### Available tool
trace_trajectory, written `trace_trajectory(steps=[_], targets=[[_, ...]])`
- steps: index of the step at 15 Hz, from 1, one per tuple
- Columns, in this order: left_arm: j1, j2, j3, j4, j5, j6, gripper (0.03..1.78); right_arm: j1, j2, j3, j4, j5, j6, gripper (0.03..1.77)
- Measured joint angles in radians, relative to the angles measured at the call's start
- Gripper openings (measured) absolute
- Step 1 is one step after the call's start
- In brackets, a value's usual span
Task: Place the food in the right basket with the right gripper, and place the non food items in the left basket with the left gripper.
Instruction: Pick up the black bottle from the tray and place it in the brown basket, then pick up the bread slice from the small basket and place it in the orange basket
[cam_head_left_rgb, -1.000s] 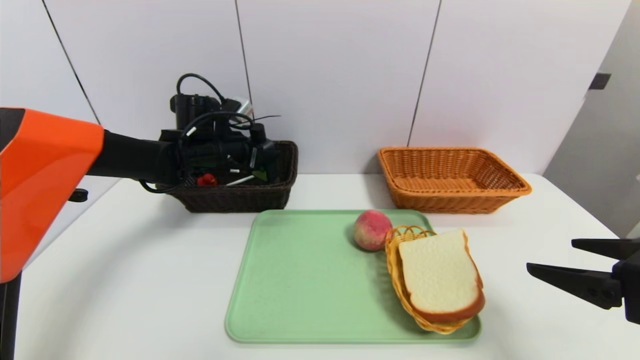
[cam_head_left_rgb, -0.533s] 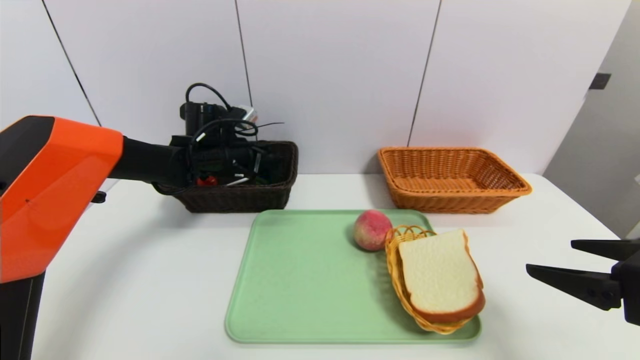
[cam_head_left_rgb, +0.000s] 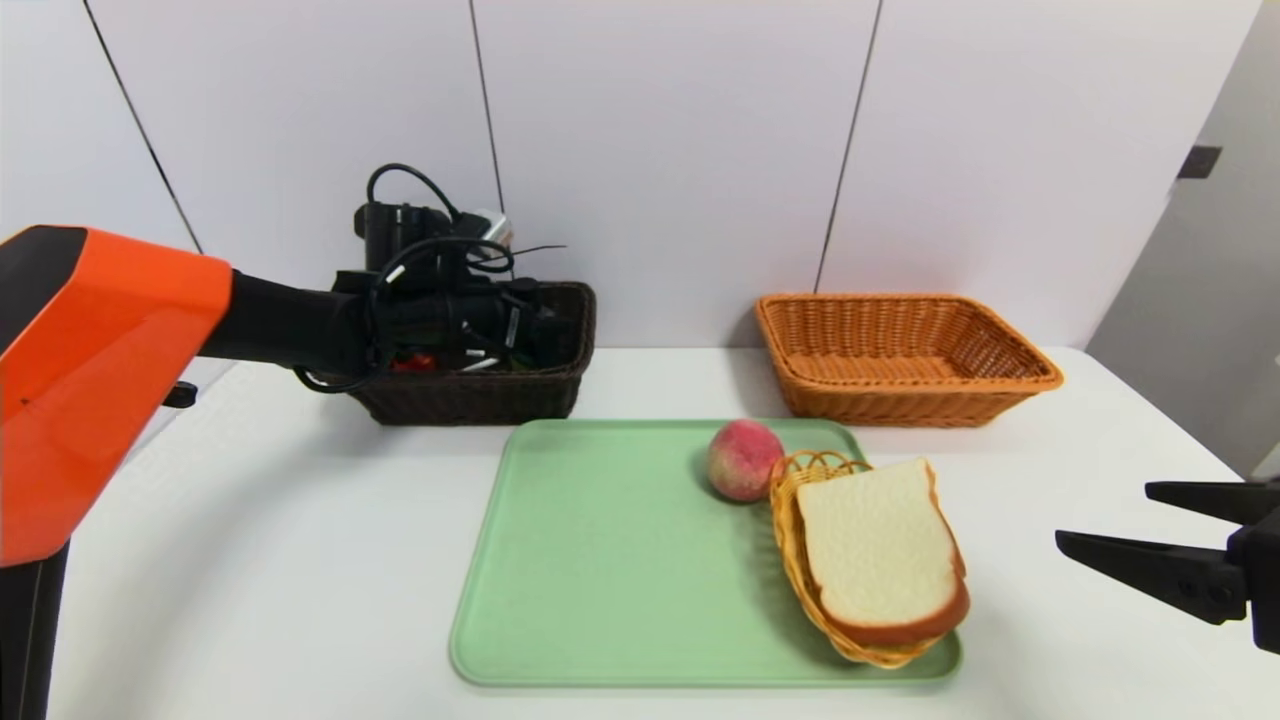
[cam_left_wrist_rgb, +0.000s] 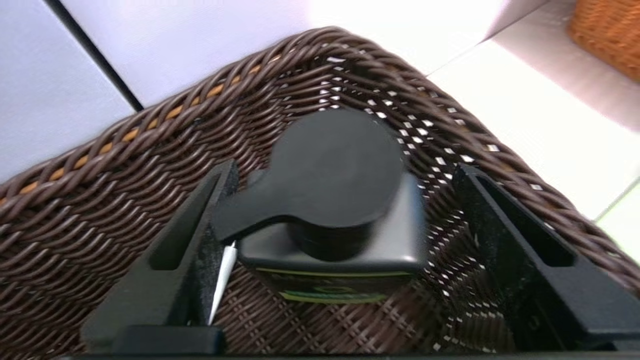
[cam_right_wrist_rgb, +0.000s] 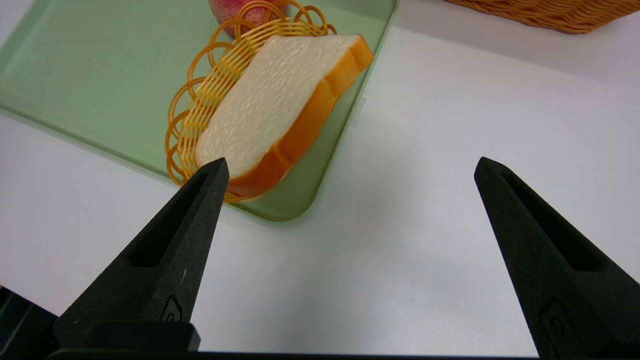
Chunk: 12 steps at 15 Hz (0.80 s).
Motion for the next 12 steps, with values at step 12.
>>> trace_trajectory(steps=[12], targets=[[0.102, -0.217, 0.208, 0.007, -0.007, 0.003, 1.67, 0.0, -0.03, 0.01, 0.0, 0.011, 0.002, 1.7]])
